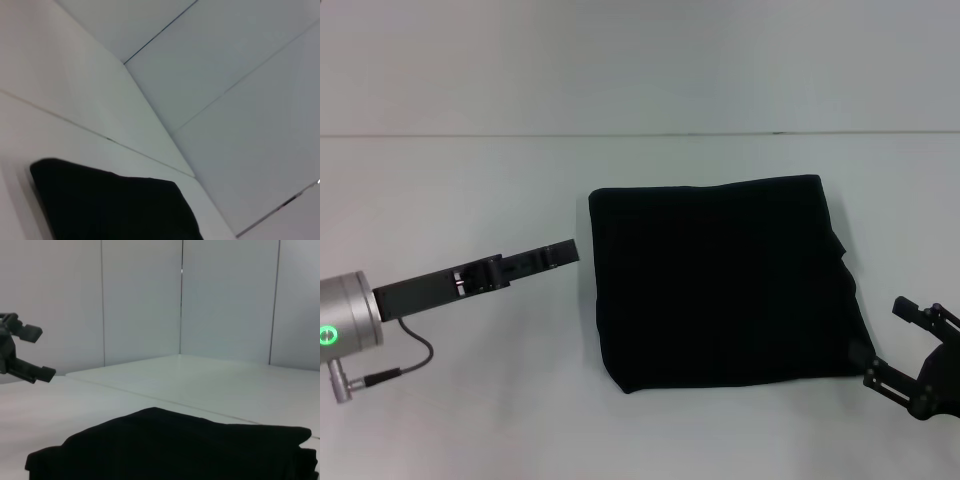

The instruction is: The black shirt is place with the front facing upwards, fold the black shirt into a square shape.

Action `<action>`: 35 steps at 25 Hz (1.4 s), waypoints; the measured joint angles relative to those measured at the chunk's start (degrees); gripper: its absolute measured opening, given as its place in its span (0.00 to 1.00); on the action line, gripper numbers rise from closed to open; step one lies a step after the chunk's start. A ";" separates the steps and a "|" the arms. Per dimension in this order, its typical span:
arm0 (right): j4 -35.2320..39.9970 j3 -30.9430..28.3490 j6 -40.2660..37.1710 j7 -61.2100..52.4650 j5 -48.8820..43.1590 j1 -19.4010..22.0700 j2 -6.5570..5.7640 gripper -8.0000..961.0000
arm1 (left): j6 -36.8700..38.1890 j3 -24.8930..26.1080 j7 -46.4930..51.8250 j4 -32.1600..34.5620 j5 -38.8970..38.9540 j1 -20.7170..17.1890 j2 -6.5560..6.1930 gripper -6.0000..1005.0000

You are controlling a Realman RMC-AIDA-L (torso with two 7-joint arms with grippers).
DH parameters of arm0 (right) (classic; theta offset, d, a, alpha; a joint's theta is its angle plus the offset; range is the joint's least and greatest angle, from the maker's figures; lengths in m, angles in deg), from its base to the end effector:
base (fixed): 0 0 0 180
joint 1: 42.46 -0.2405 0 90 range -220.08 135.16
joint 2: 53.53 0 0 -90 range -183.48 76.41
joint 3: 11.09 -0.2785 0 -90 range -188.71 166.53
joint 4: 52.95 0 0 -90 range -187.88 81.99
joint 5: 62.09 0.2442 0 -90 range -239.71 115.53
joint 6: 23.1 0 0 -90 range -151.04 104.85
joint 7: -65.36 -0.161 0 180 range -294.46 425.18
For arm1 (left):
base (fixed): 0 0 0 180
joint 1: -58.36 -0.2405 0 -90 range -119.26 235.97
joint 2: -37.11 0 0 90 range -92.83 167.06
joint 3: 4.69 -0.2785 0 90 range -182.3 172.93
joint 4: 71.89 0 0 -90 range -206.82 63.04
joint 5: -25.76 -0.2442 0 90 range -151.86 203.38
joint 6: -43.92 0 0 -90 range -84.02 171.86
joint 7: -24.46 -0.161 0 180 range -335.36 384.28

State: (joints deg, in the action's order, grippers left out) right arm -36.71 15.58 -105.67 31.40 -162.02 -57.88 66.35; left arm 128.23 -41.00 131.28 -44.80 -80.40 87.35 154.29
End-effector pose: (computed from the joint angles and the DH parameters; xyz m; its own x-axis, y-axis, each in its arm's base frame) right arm 0.3954 0.2770 -0.0531 0.7890 -0.1002 -0.6062 -0.5128 -0.6510 -0.5597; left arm -0.3190 0.3718 -0.0264 0.2455 0.7317 0.6358 0.8640 -0.4626 0.1988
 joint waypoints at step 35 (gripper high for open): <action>-0.06 0.84 -1.04 1.20 -1.17 1.50 0.00 0.87 | -24.25 -8.94 32.13 -5.01 -12.54 14.44 2.76 0.94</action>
State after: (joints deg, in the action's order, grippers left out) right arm -36.78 16.42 -106.71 32.60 -163.19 -56.38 66.35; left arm 103.98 -49.94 163.41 -49.80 -92.94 101.79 157.05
